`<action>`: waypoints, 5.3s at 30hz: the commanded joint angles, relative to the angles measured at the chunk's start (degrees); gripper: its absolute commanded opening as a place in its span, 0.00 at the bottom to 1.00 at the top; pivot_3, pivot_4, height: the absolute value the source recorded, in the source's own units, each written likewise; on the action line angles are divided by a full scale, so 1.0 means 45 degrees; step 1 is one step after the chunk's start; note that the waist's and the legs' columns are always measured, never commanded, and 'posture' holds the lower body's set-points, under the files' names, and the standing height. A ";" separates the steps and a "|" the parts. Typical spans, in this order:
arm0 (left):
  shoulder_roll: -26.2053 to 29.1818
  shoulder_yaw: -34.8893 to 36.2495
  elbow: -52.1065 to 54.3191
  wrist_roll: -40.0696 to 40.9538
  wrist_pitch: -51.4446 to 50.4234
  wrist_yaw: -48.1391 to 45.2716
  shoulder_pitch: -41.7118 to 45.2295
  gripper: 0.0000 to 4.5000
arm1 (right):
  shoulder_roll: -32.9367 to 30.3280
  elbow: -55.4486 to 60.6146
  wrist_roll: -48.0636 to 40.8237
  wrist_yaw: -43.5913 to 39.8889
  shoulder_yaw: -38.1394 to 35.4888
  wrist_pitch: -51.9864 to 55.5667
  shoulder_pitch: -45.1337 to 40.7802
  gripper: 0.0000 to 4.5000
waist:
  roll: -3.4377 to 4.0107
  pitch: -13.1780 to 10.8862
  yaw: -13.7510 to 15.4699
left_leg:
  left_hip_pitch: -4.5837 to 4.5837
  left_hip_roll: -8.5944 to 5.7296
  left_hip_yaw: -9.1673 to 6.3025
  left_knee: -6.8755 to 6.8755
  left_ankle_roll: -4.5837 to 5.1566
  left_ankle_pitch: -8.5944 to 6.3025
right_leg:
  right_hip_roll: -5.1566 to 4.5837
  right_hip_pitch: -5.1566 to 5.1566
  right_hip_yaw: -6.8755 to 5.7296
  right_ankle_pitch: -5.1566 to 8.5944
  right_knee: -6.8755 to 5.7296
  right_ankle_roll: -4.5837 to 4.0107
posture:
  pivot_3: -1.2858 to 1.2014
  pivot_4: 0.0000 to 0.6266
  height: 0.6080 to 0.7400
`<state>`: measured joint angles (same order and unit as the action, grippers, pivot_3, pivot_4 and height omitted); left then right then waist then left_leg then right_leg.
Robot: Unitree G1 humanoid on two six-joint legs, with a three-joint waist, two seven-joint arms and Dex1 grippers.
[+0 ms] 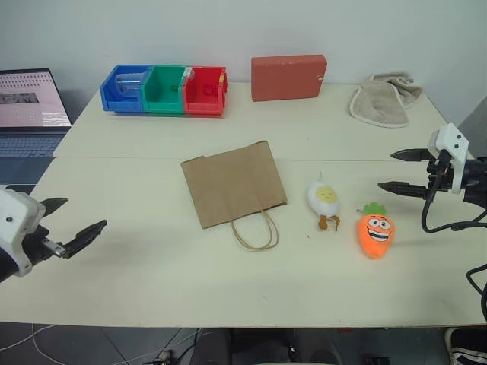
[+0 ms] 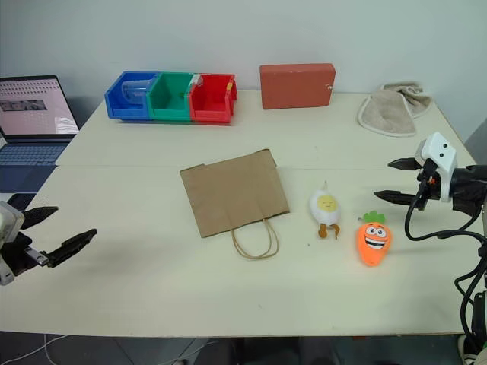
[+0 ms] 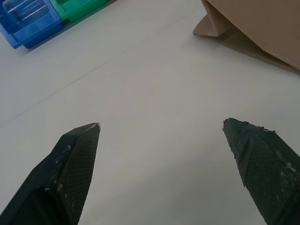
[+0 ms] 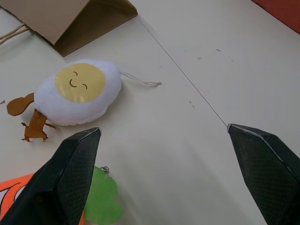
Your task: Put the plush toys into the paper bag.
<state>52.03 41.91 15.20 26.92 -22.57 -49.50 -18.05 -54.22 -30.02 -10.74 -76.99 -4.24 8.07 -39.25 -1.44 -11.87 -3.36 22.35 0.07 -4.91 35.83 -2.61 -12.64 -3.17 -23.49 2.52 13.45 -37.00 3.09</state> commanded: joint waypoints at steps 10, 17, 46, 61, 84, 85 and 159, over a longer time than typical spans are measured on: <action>-0.0161 0.0637 -0.0048 0.0278 0.0199 -0.0560 0.0260 1.00 | -0.0047 0.0279 -0.0074 0.0185 -0.0149 -0.0196 -0.0129 1.00 | -0.0001 0.0000 0.0006 | -0.0001 0.0012 0.0028 0.0004 -0.0001 -0.0001 | 0.0001 -0.0008 0.0003 -0.0003 0.0001 0.0003 | 0.52 0.24 1.00; -0.0355 0.0712 -0.0013 0.0673 0.0278 -0.0832 0.0456 1.00 | -0.0039 0.0408 -0.0101 0.0295 -0.0187 -0.0193 -0.0077 1.00 | -0.0001 0.0000 0.0008 | -0.0002 0.0017 0.0035 0.0004 -0.0003 -0.0002 | 0.0001 -0.0009 0.0004 -0.0008 -0.0002 0.0007 | 0.52 0.24 1.00; -0.1050 -0.9187 0.3010 -0.2382 0.0801 -0.0939 0.4464 1.00 | -0.0742 0.9473 -0.2818 0.0107 0.0016 0.4130 0.3465 1.00 | 0.0003 0.0002 0.0255 | 0.0002 0.0018 0.0033 0.0028 -0.0005 -0.0005 | 0.0008 -0.0002 0.0011 -0.0055 -0.0006 0.0082 | 0.52 0.24 1.00; -0.3865 -1.3284 -0.1423 -0.5049 0.4054 -0.1157 0.7764 0.91 | -0.0979 1.3450 -0.4528 0.1189 -0.0142 0.6255 0.5438 1.00 | -0.0001 0.0004 0.0374 | 0.0015 0.0014 0.0032 0.0058 -0.0005 -0.0004 | 0.0014 0.0010 0.0019 -0.0096 0.0009 0.0149 | 0.52 0.24 1.00; -0.4355 -1.2506 -0.2728 -0.3634 0.3500 -0.3057 0.9780 0.01 | 0.0314 1.4601 -0.4752 0.3946 0.0255 0.6379 0.6441 1.00 | -0.0007 0.0006 0.0361 | 0.0031 0.0005 0.0015 0.0069 -0.0005 -0.0004 | 0.0012 0.0009 0.0018 -0.0128 0.0011 0.0206 | 0.52 0.24 1.00; -0.4251 -1.2266 -0.2423 -0.3144 0.2885 -0.3241 0.9916 0.01 | 0.0603 1.4609 -0.4866 0.4262 0.0400 0.6559 0.6415 1.00 | -0.0006 0.0006 0.0359 | 0.0031 0.0008 0.0009 0.0068 -0.0005 -0.0004 | 0.0016 0.0009 0.0013 -0.0128 0.0010 0.0207 | 0.52 0.24 1.00; -0.3618 -0.8469 -0.2231 0.1253 -0.1837 -0.2001 1.3902 0.00 | 1.1541 0.4516 0.3006 1.3132 0.4147 0.2058 0.2913 0.00 | -0.0034 0.0023 0.0147 | 0.0028 0.0019 -0.0045 0.0057 -0.0010 0.0001 | 0.0051 0.0006 -0.0003 -0.0158 -0.0001 0.0163 | 0.52 0.24 1.00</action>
<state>36.03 2.70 3.03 31.44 -30.55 -59.18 44.55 -1.85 -11.48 2.32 -17.56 14.66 18.09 -26.26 -1.60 -11.76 -2.70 22.47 0.16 -5.11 36.08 -2.66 -12.63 -2.94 -23.46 2.51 12.73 -37.01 3.82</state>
